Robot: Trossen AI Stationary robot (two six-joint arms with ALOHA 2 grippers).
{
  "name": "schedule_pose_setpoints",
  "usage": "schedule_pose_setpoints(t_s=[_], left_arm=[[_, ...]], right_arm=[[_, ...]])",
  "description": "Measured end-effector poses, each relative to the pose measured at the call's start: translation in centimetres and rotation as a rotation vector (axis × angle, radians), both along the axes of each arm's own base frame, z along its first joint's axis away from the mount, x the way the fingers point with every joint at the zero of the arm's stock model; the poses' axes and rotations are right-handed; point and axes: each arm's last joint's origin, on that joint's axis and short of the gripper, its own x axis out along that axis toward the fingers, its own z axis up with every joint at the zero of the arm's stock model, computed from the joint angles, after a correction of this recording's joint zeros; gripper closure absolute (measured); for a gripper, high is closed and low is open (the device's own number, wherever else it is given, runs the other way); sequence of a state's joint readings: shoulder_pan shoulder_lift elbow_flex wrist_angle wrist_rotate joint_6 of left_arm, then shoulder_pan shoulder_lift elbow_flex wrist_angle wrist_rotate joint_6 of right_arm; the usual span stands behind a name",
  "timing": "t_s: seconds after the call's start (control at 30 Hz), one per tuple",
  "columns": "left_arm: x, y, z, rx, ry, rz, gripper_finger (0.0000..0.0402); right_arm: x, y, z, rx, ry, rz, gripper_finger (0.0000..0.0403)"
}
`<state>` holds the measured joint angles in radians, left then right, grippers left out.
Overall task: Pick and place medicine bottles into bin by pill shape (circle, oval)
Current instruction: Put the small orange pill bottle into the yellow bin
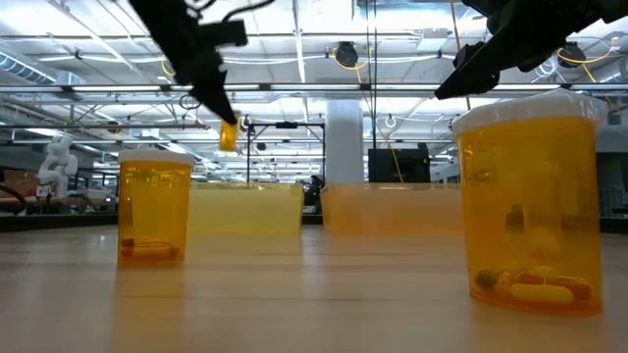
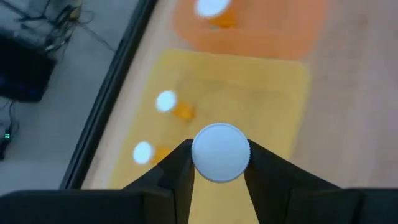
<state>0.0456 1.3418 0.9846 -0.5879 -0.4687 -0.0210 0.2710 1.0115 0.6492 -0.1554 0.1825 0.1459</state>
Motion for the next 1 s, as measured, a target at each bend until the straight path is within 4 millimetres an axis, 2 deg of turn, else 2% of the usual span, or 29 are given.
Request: schedule_pose_setpoints(t_s=[0.07, 0.13, 0.23, 0.3, 0.47, 0.7, 1.0], left_arm=[[-0.2, 1.1, -0.9, -0.017, -0.052, 0.030, 0.0273], [-1.4, 2.0, -2.2, -0.031, -0.002, 0.071, 0.0273], [-1.7, 3.0, -3.4, -0.053, -0.030, 0.118, 0.0273], [-2.4, 3.3, -4.5, -0.075, 0.003, 0.135, 0.0273], [-2.4, 3.7, -6.0, -0.091, -0.083, 0.132, 0.0273], [-2.8, 4.0, -6.9, -0.094, -0.097, 0.148, 0.0273], [-3.5, 4.2, -8.4, -0.138, -0.127, 0.170, 0.0273]], right_arm=[[0.0, 0.0, 0.0, -0.001, 0.002, 0.001, 0.0140], [0.1, 0.0, 0.0, 0.002, -0.007, 0.001, 0.0140], [0.1, 0.1, 0.0, 0.000, -0.006, 0.003, 0.0140], [0.1, 0.1, 0.0, 0.000, -0.008, 0.003, 0.0140], [0.2, 0.1, -0.2, -0.002, 0.003, 0.003, 0.0140], [0.2, 0.2, -0.2, -0.001, 0.002, 0.007, 0.0140], [-0.2, 0.1, -1.6, -0.007, 0.024, 0.006, 0.0140]])
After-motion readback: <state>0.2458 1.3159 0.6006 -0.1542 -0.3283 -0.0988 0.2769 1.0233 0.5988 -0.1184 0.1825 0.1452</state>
